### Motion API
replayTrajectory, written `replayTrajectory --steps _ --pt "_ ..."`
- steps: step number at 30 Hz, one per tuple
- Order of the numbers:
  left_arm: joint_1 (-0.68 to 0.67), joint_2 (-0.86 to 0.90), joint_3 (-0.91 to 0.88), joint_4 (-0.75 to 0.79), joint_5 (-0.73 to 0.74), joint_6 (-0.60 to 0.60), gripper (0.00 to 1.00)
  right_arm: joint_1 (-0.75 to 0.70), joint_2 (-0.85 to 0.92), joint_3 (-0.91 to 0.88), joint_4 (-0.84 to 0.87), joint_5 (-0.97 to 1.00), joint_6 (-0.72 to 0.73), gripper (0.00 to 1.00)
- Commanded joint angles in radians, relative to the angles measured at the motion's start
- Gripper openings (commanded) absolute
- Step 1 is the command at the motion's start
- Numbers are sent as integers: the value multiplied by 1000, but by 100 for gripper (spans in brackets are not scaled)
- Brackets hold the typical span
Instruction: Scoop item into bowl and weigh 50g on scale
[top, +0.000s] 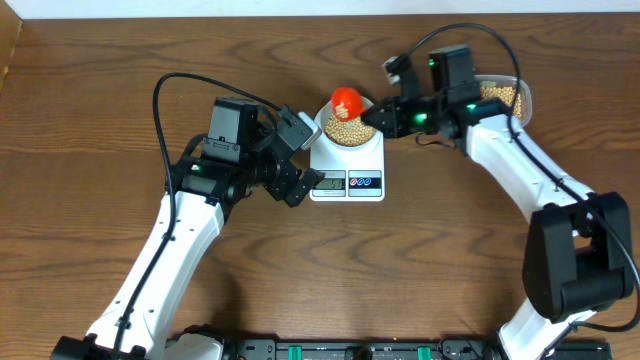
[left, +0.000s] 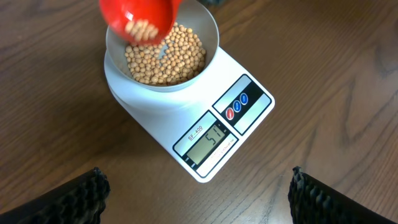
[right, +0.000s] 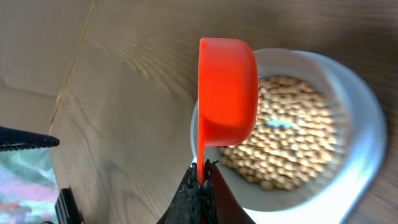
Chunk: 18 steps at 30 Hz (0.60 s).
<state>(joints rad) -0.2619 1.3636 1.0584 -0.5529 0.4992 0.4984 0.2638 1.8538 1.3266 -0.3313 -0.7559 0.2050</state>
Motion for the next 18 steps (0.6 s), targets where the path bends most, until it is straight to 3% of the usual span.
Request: replayTrajectory --steps 1,18 --pt "0 1 -7 -10 6 10 95 -42 -67 1 -6 -40 27 1" --pt "0 1 -7 -15 6 10 95 -241 -214 1 -139 85 18 1"
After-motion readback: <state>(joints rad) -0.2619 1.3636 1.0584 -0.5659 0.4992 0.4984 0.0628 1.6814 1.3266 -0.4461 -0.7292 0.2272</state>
